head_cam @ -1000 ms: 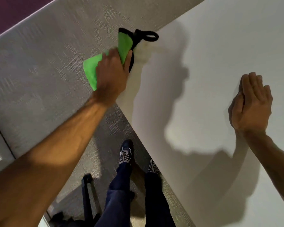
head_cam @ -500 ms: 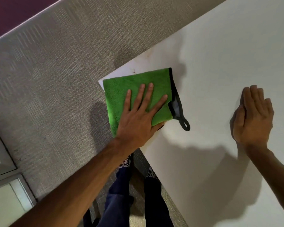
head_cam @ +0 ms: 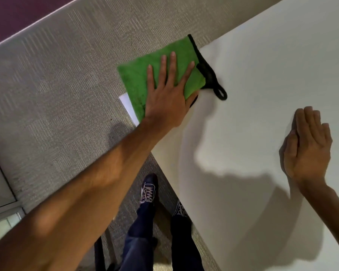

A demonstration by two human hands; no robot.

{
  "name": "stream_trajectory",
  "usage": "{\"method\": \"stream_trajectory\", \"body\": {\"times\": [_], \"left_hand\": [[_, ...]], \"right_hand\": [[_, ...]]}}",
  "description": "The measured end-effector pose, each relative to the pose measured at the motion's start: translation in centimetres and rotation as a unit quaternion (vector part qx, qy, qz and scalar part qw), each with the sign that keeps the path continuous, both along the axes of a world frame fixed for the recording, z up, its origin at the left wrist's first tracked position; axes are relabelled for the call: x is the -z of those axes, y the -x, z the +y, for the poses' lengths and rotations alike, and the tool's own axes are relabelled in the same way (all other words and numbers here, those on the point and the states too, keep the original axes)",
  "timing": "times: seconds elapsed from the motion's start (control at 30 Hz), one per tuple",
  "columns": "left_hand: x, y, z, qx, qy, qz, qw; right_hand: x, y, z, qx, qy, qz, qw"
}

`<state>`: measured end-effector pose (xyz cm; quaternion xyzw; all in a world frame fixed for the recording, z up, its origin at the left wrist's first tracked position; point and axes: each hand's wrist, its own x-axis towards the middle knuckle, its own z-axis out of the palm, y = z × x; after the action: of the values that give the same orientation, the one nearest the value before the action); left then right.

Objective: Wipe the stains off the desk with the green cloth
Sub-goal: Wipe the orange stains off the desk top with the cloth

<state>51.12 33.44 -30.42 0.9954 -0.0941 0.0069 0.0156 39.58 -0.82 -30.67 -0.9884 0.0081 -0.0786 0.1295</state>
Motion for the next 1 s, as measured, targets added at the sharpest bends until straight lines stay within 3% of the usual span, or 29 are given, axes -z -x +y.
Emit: {"method": "stream_trajectory", "body": {"times": [0.37, 0.57, 0.67, 0.73, 0.8, 0.87, 0.93, 1.0], "left_hand": [[-0.7, -6.4, -0.5, -0.103, 0.078, 0.056, 0.990], [-4.3, -7.8, 2.4, -0.184, 0.241, -0.081, 0.950], [-6.1, -4.7, 2.8, -0.101, 0.260, -0.111, 0.954], [-5.8, -0.5, 1.4, 0.021, 0.233, -0.121, 0.965], [-4.6, 4.0, -0.2, 0.178, 0.165, -0.087, 0.966], [-3.0, 6.6, -1.0, 0.268, 0.061, -0.002, 0.961], [-1.3, 6.7, -1.4, 0.265, -0.016, 0.028, 0.964], [-0.8, 5.4, -1.7, 0.212, -0.022, 0.027, 0.977]], "right_hand": [[0.2, 0.1, -0.1, 0.008, 0.003, -0.023, 1.000], [-0.2, -1.2, -0.1, -0.022, 0.064, -0.051, 0.996], [-0.4, -1.3, 0.1, -0.033, 0.063, -0.057, 0.996], [0.0, -0.7, 0.0, -0.018, 0.055, -0.054, 0.997], [0.3, -0.4, -0.1, -0.002, 0.034, -0.046, 0.998], [0.3, -0.3, -0.3, 0.003, 0.023, -0.045, 0.999], [0.5, -0.4, -0.6, -0.005, 0.030, -0.053, 0.998], [0.7, -0.5, -0.8, -0.016, 0.034, -0.053, 0.998]]}}
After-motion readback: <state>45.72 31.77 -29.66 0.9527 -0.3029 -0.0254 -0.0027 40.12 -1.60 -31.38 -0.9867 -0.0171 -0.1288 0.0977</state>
